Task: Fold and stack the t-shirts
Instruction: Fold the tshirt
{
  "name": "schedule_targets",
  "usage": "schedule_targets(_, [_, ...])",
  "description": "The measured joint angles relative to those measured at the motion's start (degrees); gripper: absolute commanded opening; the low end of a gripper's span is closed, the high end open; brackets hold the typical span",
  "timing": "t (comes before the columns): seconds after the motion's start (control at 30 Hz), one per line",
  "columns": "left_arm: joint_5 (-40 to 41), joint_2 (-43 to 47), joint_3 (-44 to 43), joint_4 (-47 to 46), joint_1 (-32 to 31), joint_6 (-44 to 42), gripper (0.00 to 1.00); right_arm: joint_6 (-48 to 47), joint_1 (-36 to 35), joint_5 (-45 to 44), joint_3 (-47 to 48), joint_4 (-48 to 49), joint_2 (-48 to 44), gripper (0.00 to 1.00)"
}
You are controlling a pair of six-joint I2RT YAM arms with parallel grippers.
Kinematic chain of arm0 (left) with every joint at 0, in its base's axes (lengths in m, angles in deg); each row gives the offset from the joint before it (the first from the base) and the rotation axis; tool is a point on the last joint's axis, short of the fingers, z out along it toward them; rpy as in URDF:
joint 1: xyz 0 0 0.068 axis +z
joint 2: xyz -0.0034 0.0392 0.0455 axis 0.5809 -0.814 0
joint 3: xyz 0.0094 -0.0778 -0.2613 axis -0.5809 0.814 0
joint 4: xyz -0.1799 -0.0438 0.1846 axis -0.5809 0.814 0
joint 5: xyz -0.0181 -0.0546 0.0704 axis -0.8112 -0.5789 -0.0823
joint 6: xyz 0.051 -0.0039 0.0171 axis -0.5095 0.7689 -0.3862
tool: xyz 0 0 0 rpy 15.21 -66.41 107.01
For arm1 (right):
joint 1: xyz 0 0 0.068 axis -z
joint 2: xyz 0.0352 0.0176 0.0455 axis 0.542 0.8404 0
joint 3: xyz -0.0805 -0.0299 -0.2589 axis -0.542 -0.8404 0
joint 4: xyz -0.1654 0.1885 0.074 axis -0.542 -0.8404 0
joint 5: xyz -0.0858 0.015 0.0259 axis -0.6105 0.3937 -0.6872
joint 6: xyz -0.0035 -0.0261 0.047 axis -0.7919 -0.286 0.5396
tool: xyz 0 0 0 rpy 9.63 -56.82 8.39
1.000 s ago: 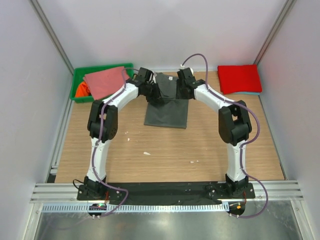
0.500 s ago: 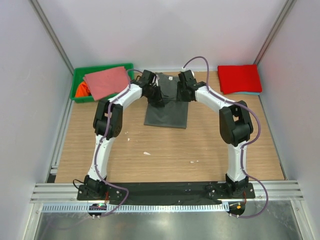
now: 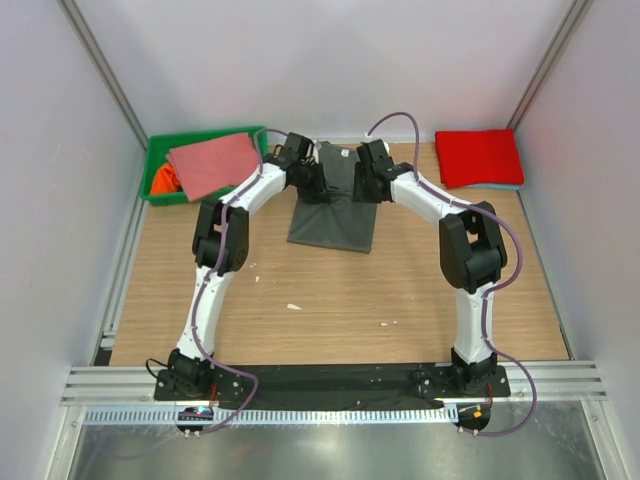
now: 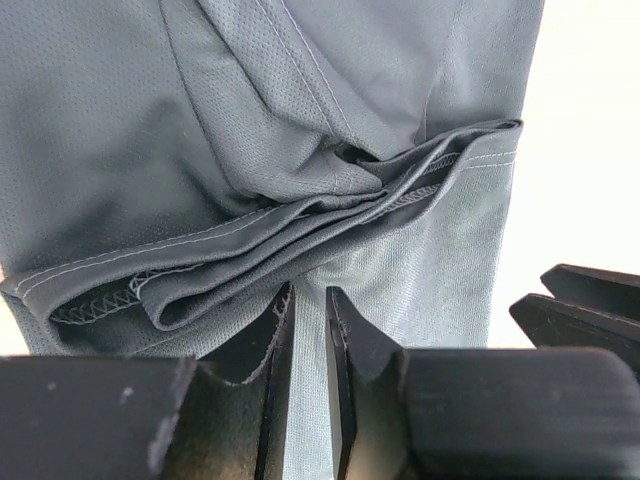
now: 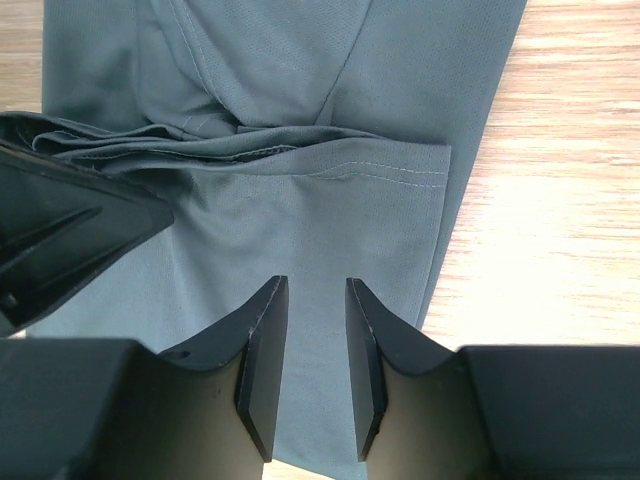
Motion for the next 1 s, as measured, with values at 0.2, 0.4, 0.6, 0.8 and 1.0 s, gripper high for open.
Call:
schedule_targets(0.2, [-0.9, -0.5, 0.0, -1.7, 1.3, 0.3, 0.20, 1.2, 0.6, 0.0, 1.2, 0.1, 1.3, 0.36])
schedule_targets(0.4, [-1.6, -0.6, 0.0, -3.1, 3.4, 0.4, 0.21, 1.8, 2.1, 0.4, 3.6, 0.9, 5.2, 0.35])
schedule_targets(0.6, [-3.2, -2.7, -2.7, -4.4, 4.8, 0.6, 0.21, 2.0, 3.7, 0.5, 6.1, 1.2, 9.3, 0.35])
schedule_targets(0.8, [-5.8, -7.5, -6.1, -6.0, 5.0, 1.4, 0.23, 2.0, 4.3, 0.3, 8.7, 1.3, 12.3, 0.35])
schedule_targets(1.0, [-5.9, -9.1, -10.0, -5.0, 5.3, 1.3, 0.30, 1.4, 5.0, 0.0, 9.4, 0.5, 12.6, 0.36])
